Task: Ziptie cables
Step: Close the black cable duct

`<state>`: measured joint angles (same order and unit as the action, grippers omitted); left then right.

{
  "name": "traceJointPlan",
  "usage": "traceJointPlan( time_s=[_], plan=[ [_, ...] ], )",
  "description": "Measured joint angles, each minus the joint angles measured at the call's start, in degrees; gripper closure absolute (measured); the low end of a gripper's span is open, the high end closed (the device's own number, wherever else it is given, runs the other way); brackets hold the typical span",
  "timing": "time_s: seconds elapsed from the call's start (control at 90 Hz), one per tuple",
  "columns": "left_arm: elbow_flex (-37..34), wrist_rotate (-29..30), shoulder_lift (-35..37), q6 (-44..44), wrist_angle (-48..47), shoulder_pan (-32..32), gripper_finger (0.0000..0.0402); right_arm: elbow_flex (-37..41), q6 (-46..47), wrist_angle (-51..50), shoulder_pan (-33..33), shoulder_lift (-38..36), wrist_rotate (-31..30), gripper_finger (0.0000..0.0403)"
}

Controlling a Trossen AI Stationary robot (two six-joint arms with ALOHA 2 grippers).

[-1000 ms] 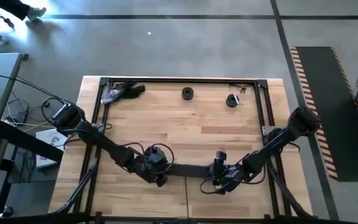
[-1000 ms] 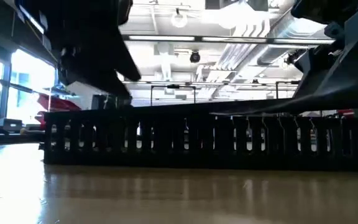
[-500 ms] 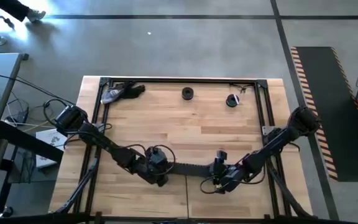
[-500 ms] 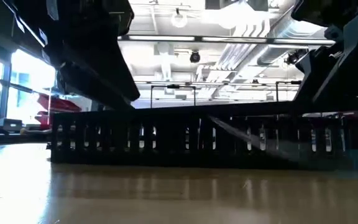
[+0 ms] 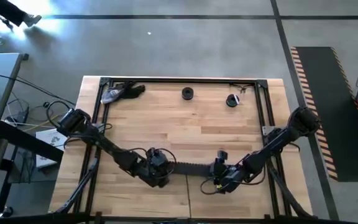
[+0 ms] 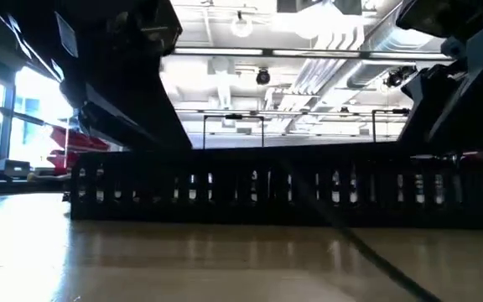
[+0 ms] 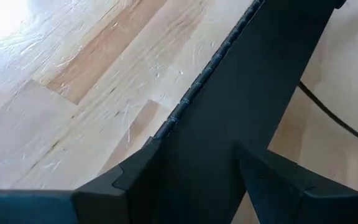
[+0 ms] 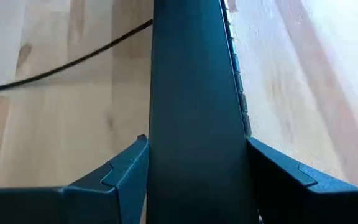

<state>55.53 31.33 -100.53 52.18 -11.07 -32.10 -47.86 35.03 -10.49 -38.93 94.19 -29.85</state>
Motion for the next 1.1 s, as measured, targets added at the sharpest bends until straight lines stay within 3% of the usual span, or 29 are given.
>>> traceJointPlan(
  time_s=[0.211, 0.811, 1.1],
  plan=[
    [1.31, 1.85, 5.44, -3.32, 0.70, -0.26, 0.0210, -0.08, -3.10, 1.74, -1.34, -0.02, -4.68, 0.0192],
    [1.29, 2.63, 1.38, -1.28, -1.39, 0.02, 0.0210, -0.06, -1.92, -1.17, 1.46, -0.02, -1.14, 0.0192],
    [1.30, 0.86, 3.61, -1.19, -1.37, 0.02, 0.0210, -0.06, -0.36, 0.83, 2.12, -0.04, -0.16, 0.0192]
  ],
)
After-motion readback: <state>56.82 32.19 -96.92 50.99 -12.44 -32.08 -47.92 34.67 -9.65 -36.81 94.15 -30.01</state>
